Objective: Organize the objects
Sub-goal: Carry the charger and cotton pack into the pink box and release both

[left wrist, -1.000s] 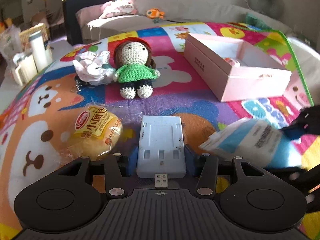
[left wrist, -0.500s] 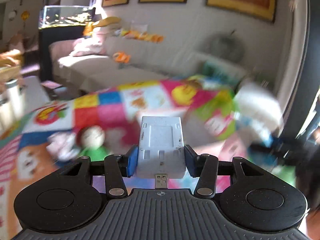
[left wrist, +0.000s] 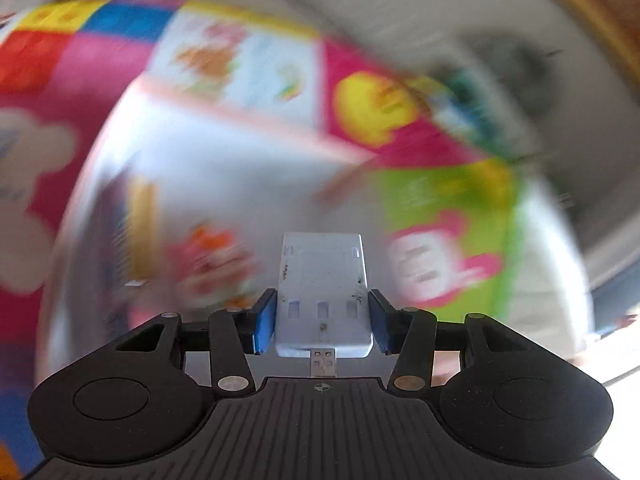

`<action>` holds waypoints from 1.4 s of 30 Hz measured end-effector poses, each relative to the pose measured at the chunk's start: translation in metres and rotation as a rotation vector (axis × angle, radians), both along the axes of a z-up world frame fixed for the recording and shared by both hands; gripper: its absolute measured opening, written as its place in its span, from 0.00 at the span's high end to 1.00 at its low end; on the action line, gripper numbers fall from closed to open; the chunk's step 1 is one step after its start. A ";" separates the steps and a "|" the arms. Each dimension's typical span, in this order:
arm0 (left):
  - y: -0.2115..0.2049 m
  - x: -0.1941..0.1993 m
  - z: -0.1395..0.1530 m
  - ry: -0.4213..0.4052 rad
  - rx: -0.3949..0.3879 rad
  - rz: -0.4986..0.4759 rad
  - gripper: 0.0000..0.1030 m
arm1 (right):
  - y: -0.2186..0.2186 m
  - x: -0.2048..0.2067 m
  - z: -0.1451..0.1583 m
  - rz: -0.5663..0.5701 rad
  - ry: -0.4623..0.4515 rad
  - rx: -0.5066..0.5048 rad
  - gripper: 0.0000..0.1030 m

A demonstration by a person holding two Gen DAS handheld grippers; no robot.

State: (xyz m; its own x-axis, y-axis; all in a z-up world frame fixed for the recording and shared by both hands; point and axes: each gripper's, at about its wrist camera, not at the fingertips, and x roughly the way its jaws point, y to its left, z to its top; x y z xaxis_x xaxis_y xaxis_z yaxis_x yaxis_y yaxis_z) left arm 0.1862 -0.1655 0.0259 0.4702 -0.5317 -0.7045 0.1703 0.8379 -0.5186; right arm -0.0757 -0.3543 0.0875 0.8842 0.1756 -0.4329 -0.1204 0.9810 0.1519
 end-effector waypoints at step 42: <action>0.305 -0.172 0.036 -0.471 0.158 0.341 0.49 | 0.148 0.240 -0.025 -0.016 0.307 -0.446 0.55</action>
State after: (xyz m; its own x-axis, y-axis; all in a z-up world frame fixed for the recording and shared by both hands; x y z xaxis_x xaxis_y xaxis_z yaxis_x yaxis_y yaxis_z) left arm 0.0143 0.1395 0.0617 0.8764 -0.2020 -0.4372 0.0599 0.9465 -0.3172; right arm 0.1640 -0.2059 0.0625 0.7063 -0.0963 -0.7013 -0.1208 0.9598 -0.2535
